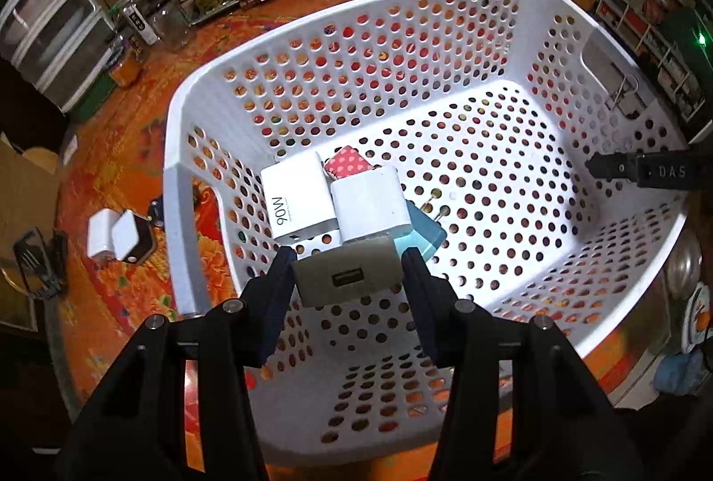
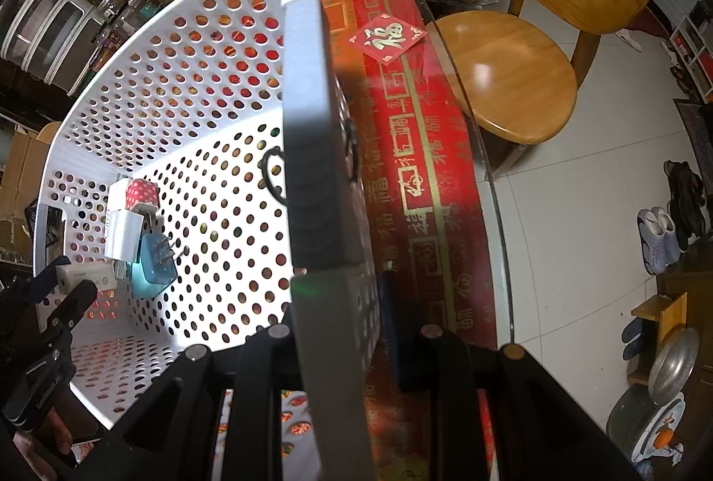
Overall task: Organize rigid objects
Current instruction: 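Carry the white cube charger into the basket and open the left tool, then move the left tool back and grasp the white brick charger, then carry the white brick charger into the basket and open the left tool, then move the left tool back and grasp the white square charger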
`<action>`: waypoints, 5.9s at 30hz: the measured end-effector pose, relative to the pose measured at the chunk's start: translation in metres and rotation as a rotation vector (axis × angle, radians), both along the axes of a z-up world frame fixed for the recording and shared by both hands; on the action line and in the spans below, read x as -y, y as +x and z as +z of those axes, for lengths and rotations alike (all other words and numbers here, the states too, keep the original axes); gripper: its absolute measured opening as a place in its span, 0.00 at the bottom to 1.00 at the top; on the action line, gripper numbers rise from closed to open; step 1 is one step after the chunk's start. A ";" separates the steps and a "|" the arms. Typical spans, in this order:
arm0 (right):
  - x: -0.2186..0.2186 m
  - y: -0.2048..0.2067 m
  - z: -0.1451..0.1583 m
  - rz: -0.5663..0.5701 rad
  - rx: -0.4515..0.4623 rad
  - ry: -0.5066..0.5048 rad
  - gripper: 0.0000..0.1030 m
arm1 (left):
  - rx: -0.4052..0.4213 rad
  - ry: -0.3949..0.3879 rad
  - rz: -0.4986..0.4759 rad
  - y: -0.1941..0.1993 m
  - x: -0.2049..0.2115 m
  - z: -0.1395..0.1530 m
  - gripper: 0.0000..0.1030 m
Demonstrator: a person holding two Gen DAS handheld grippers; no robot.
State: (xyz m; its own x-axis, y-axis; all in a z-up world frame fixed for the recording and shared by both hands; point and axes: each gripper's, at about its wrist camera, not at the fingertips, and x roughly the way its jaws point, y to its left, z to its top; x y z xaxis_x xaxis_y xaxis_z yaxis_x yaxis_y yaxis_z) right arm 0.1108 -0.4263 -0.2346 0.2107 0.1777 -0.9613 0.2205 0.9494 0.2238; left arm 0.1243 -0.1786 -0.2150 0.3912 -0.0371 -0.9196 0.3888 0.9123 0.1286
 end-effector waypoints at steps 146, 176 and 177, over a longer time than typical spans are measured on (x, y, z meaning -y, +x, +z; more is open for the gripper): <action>-0.010 0.003 0.000 0.080 -0.015 -0.023 0.21 | -0.041 -0.032 0.036 0.021 -0.002 0.003 0.61; -0.010 0.001 0.001 0.075 -0.015 -0.024 0.21 | 0.075 -0.126 0.548 0.062 -0.262 -0.012 0.99; -0.010 0.001 0.001 0.076 -0.017 -0.023 0.21 | 0.065 -0.119 0.540 0.066 -0.261 -0.021 0.99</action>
